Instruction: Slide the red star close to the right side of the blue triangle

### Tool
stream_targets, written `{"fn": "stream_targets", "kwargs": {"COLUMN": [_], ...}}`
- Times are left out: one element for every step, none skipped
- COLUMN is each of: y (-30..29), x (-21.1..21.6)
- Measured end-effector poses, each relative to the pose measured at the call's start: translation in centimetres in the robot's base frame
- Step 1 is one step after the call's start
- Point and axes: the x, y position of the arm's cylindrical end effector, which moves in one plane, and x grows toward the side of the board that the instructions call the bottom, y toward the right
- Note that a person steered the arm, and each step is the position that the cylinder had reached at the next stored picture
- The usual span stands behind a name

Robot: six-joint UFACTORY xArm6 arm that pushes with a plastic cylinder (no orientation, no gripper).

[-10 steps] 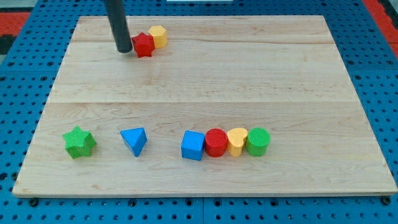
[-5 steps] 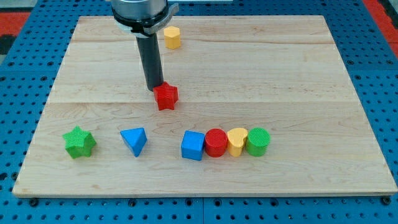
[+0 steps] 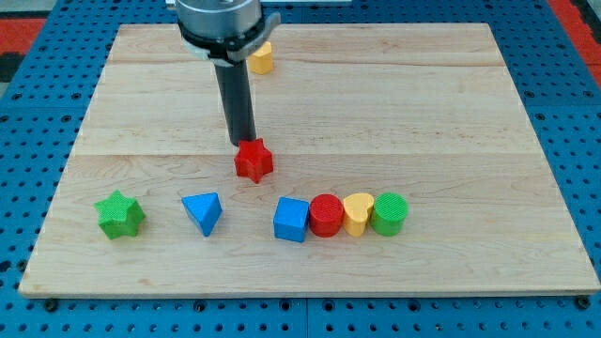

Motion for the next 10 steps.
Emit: {"fn": "stream_targets", "kwargs": {"y": [0.4,2.1,3.3,3.1,3.1,3.1,3.0,2.3,2.3,2.2], "x": [1.3,-1.0,1.4,4.1,7.0,6.5,5.0,5.1,5.7,6.7]}}
